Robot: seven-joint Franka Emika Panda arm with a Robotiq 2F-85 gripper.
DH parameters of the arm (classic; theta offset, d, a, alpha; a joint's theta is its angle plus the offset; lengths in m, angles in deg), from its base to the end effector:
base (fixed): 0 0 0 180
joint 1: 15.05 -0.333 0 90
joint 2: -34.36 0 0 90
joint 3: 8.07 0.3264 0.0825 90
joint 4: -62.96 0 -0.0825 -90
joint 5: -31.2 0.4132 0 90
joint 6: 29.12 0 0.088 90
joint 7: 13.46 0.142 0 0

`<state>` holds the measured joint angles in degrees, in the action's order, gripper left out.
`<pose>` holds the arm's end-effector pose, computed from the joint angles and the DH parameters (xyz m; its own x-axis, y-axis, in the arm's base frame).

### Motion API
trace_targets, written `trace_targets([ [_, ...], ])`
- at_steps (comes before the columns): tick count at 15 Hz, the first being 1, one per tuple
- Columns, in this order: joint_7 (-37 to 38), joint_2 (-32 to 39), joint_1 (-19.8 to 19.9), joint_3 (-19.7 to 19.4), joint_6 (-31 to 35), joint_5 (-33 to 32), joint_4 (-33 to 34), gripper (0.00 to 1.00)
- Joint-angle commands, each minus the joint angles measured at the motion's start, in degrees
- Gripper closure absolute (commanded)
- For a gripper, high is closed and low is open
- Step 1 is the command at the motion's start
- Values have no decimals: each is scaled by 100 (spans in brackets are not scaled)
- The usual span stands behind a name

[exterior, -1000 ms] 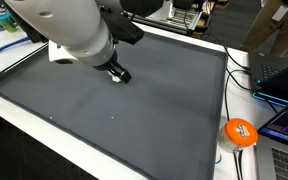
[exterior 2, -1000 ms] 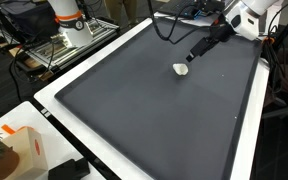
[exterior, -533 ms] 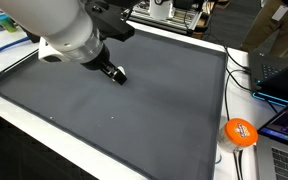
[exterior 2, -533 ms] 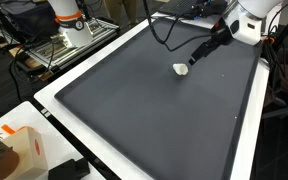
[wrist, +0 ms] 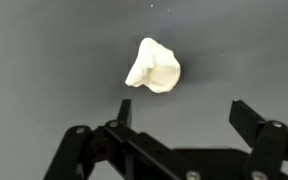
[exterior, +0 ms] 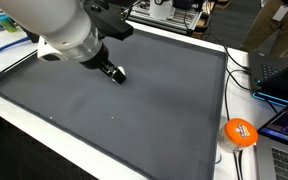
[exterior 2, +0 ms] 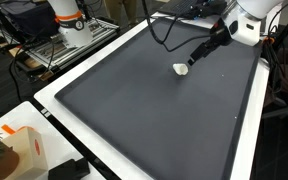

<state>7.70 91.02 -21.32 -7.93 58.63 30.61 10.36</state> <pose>0.7606 0.0833 0.2207 0.9034 -0.2624 -0.3392 -0.2275 -0.9637 0.1395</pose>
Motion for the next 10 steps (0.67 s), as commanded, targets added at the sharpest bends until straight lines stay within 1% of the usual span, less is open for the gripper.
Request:
trace_targets([
  [1,-81,-159,156,-1,-114,72,-261,0],
  [6,-83,-467,462,97,69,316,-782,0],
  [9,-54,-690,649,185,141,676,-1157,0],
  [10,3,-799,711,209,271,852,-1342,0],
])
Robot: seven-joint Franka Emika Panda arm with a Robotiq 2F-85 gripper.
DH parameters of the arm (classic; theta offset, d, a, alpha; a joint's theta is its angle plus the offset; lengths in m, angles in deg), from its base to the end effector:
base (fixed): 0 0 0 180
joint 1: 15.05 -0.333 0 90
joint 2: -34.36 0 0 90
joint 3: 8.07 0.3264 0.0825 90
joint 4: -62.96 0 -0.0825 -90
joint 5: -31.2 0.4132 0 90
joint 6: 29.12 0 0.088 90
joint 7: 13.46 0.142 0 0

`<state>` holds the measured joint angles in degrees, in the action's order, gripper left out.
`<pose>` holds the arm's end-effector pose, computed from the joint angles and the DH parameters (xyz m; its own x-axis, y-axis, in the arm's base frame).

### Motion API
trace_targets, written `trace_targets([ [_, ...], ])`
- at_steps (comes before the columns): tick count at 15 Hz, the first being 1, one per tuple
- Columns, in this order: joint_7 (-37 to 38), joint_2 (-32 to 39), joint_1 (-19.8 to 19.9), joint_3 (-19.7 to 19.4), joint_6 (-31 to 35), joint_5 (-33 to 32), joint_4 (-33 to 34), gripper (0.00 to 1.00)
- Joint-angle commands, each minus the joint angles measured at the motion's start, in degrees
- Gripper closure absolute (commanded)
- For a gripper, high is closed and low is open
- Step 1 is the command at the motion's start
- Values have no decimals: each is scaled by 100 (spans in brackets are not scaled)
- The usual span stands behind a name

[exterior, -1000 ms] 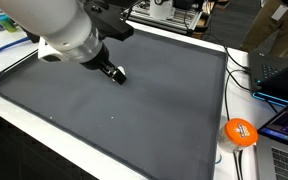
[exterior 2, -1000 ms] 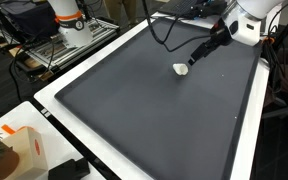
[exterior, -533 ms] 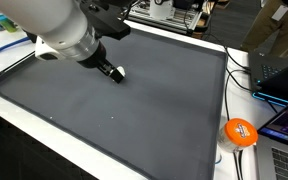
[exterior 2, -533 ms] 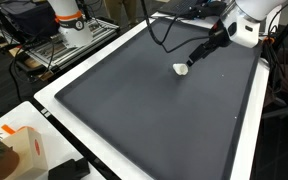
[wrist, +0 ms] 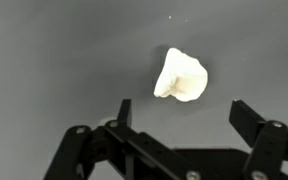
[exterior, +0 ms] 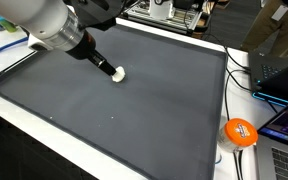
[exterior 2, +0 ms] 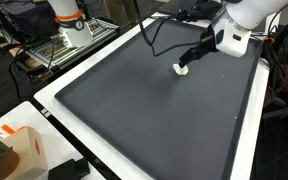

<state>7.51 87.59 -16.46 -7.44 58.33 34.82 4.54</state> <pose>0.7468 0.0335 0.2213 0.8539 -0.3245 -0.4068 -0.3189 -0.9441 0.0836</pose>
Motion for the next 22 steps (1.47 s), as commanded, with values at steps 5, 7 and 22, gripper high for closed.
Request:
trace_targets([
  [5,-122,-1035,219,-43,1277,811,-1747,0],
  [7,-184,-1253,148,-106,1508,670,-2095,0],
  [22,-304,-2034,245,-113,2866,898,-3517,0],
])
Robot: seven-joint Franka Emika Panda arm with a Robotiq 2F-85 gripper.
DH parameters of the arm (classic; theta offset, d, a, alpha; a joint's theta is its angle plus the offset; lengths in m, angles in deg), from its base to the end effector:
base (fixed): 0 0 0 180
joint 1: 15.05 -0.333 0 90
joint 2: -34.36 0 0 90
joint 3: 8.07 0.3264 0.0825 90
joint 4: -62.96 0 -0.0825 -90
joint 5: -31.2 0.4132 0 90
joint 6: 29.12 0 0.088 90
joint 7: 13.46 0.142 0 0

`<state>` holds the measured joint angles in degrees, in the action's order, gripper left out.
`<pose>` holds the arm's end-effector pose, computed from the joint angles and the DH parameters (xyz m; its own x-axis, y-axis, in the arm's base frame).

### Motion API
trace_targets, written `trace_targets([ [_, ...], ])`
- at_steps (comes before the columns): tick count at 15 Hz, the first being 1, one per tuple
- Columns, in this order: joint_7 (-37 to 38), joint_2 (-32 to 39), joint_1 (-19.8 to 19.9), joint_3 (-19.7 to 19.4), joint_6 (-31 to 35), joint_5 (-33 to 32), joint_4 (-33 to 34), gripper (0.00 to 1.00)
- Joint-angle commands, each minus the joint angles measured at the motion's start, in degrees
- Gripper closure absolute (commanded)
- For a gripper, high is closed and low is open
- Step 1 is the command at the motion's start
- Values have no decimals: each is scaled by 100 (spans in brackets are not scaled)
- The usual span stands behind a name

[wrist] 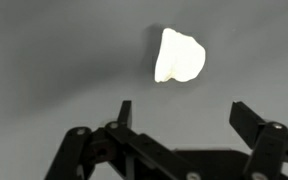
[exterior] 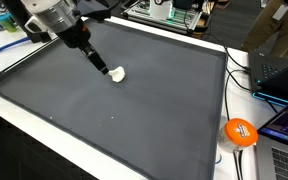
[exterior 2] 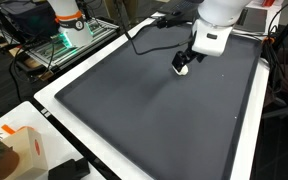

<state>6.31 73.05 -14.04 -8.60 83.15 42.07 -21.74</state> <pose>0.7190 0.0000 0.2228 0.8745 -0.4227 -0.2378 -0.4505 -0.8895 -0.0758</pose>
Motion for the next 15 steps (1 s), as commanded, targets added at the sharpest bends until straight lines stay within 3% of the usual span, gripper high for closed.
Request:
trace_targets([
  [1,-202,-742,-26,4,506,157,-1109,0],
  [7,-171,-1451,-226,12,878,-18,-1954,0],
  [8,-74,-1473,-295,-25,709,-150,-1946,0],
  [9,-108,-1186,-225,2,651,-24,-1539,0],
  [15,20,-1391,-326,15,1187,47,-1946,0],
])
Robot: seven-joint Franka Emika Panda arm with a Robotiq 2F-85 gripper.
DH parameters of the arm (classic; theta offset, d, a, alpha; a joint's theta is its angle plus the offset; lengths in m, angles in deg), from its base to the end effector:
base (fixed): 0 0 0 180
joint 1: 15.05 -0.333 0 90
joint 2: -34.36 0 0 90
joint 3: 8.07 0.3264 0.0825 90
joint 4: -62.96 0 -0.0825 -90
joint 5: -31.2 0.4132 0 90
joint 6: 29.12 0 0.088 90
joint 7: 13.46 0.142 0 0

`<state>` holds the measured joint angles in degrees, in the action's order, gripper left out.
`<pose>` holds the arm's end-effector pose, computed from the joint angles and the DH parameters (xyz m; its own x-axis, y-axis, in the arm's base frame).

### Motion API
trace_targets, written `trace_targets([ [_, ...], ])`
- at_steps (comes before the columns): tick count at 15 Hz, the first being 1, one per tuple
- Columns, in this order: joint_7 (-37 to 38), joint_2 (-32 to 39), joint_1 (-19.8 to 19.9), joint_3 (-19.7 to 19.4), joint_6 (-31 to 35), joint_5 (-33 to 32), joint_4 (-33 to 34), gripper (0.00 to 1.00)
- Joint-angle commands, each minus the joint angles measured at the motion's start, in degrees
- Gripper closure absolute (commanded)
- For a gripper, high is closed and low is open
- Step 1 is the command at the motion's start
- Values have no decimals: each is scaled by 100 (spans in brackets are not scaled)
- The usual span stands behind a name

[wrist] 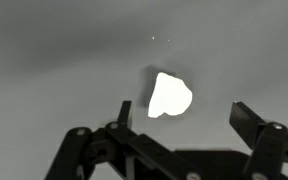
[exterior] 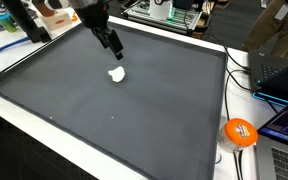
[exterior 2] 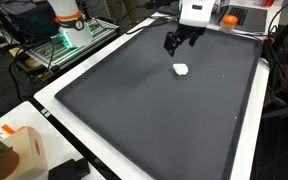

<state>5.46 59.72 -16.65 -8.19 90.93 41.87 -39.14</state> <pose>0.6617 0.0318 0.2557 0.9069 -0.3830 -0.1758 -0.4028 -0.9104 -0.0942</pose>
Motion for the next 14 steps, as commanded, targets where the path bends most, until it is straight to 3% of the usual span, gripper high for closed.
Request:
trace_targets([
  [1,145,-99,-84,-30,609,62,-300,0],
  [3,227,-190,-132,-47,1100,31,-545,0],
  [7,618,-351,-321,-156,1383,-255,-942,0],
  [11,1068,-618,-544,-202,2554,-337,-1561,0],
  [14,1809,-723,-916,-516,3173,-973,-1916,0],
])
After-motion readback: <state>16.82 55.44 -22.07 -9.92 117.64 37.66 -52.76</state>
